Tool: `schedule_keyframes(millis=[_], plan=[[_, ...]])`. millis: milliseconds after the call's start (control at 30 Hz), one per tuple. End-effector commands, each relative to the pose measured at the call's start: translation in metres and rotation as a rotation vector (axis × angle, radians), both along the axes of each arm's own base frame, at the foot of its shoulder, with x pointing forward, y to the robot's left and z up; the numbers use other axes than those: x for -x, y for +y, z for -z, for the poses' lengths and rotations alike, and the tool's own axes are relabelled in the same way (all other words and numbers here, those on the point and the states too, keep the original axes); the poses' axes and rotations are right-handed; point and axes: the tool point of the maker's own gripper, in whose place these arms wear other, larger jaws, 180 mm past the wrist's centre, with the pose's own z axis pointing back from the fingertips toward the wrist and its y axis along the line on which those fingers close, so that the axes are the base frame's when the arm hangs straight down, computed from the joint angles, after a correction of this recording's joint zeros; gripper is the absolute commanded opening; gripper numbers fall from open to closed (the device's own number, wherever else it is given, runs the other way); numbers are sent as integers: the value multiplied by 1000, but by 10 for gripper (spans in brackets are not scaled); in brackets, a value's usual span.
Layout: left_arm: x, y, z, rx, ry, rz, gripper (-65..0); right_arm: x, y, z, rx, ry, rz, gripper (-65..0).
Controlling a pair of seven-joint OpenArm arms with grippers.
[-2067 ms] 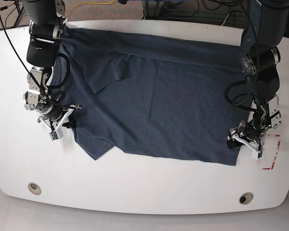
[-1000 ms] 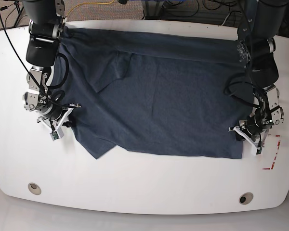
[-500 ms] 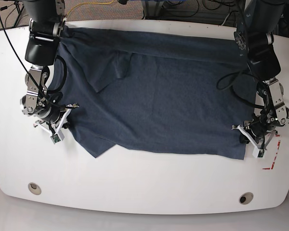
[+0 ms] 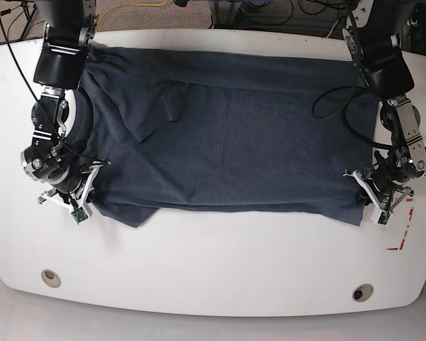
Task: Layout the t-shirt on the table in an organized manner, then fold the t-shirt properly
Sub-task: 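Lift the hem and fold it over toward the collar edge with both grippers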
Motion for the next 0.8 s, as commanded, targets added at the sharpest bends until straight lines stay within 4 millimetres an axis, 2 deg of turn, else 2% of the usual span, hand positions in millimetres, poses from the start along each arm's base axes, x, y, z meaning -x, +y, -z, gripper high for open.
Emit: schedule_keyframes(millis=[0,267,467,767], plan=[[-6,7,-23,-22,-70,4,-644,-6,-10,-31,48,-81,-3,-634],[12,19,-22,-43,-77,-16,-644,20,-6,-32,115,-63,-22,-634],[26,25,-21,-63,-76,-27,-644,44,-22,-37,134,-67,34,-634],[47,22,-20,-111,-74,-7,-642,75,-22,-29,170,-30,28,-634]])
